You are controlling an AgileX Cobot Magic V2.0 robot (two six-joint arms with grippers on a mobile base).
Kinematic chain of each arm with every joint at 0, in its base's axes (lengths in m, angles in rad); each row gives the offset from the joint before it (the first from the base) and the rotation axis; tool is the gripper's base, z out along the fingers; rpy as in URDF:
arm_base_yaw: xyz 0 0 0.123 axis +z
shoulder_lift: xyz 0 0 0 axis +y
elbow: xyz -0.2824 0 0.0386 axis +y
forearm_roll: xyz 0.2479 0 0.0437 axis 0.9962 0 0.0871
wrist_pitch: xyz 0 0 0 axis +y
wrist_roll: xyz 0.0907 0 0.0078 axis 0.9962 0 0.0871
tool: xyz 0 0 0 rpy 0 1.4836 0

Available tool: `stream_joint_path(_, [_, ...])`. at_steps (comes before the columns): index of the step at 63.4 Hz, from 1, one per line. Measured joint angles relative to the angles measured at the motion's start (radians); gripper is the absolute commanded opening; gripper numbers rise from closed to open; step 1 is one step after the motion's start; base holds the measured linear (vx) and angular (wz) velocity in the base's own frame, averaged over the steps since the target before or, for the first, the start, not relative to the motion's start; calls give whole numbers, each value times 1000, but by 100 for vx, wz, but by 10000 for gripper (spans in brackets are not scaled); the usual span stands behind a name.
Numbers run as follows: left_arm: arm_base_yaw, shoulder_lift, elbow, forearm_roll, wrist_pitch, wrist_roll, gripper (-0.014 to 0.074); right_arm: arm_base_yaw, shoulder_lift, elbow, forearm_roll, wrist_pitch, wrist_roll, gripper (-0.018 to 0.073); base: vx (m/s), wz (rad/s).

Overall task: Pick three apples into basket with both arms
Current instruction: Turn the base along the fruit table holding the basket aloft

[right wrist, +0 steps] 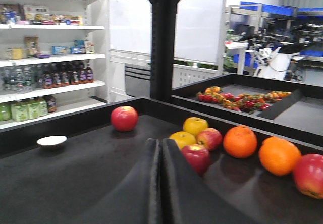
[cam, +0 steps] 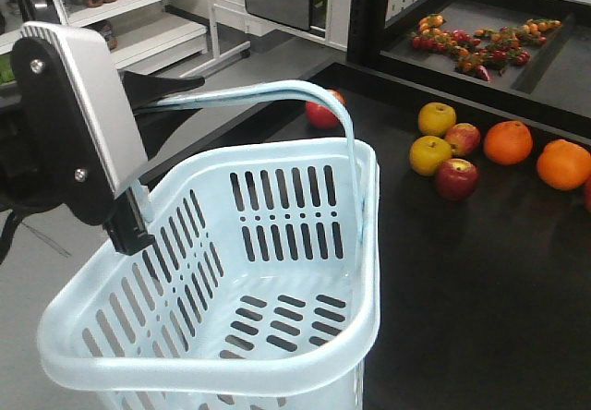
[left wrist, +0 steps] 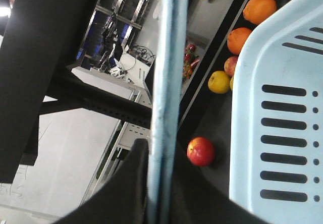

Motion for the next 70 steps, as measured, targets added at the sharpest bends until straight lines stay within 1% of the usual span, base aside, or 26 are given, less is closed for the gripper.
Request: stream_joint_path(70, [0,0,0,0,0,0,-6,0,0,0,0,0,0,-9,5,-36])
